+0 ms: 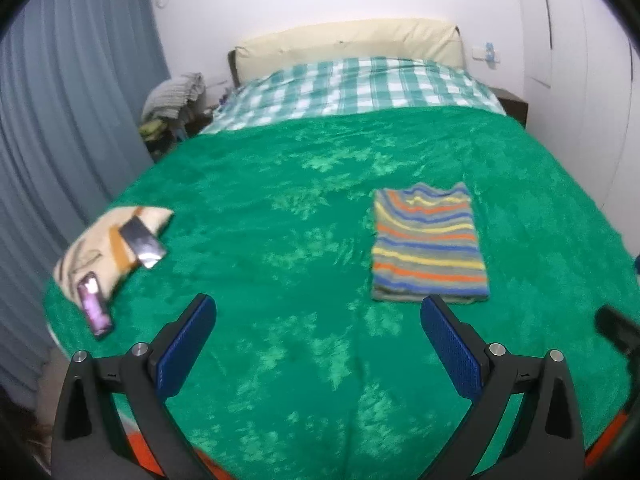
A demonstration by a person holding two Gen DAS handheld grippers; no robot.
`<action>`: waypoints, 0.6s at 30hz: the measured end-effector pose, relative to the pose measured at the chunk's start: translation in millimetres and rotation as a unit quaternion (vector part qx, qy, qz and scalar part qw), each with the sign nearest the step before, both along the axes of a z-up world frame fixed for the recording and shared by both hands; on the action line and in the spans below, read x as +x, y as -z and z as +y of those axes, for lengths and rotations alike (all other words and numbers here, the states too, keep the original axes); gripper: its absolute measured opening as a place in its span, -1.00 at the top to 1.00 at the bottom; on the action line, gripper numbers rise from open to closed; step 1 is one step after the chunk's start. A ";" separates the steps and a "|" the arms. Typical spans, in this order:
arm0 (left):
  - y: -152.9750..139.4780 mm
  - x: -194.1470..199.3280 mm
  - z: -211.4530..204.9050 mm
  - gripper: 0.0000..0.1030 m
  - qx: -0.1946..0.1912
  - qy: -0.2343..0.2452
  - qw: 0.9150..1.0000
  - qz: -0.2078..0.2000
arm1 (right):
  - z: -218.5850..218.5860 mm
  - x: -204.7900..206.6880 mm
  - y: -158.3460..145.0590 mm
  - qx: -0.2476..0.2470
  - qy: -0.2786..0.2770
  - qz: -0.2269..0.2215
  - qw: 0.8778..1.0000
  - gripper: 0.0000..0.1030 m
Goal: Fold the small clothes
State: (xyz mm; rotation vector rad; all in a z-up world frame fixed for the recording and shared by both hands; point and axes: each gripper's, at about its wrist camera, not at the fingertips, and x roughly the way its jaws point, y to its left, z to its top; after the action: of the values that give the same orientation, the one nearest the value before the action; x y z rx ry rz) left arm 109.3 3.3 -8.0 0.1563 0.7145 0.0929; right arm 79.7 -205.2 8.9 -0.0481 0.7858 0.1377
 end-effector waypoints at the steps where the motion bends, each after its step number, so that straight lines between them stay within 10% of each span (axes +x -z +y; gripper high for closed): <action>1: 1.9 -3.5 1.5 -0.99 0.006 0.000 1.000 0.011 | -0.5 -5.2 -1.2 -0.001 0.002 -0.001 1.000 -0.99; 18: -4.0 -58.8 12.1 -0.99 -0.048 0.025 0.997 0.060 | 1.1 -59.7 20.5 -0.015 0.002 0.062 0.998 -0.99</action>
State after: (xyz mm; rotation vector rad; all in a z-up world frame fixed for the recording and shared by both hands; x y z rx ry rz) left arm 50.5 15.4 -4.0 0.0889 0.8332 0.0010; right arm 20.1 -204.1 -11.6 -0.0660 0.9128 0.1266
